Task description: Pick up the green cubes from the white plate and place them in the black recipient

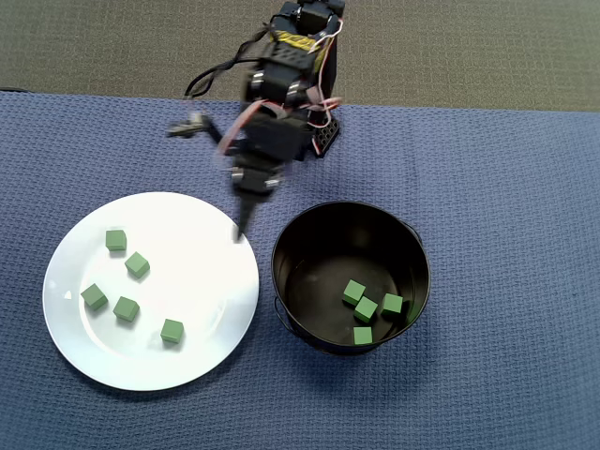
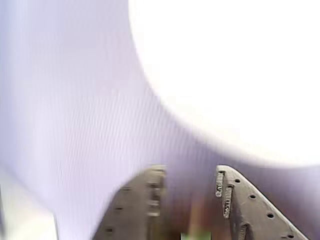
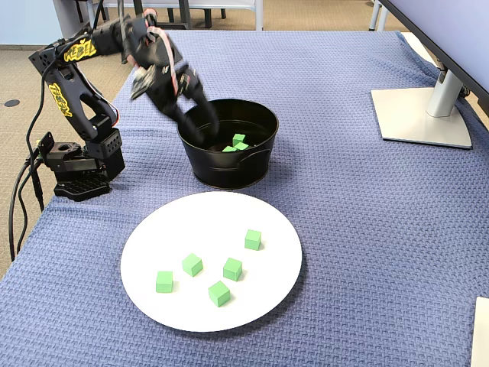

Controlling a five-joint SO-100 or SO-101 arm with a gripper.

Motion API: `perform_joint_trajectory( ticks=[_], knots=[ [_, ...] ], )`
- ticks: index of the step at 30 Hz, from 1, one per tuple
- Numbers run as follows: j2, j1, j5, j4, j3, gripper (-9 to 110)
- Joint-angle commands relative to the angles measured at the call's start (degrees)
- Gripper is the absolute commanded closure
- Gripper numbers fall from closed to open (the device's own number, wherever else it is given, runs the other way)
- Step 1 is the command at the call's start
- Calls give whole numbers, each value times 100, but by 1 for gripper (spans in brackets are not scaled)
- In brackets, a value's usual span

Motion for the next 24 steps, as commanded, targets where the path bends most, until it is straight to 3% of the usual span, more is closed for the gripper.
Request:
perform_joint_trajectory(
  ticks=[1,9,14,22,24],
  knots=[
    [-598,940,-527,-589,0,101],
    [-2153,1749,-1239,-1283,-369,101],
    [-2575,1934,-2610,-1784,-220,80],
    [-2839,2180,-5133,-2742,193,74],
    [-2856,2215,-6012,-2452,246,74]
  ],
)
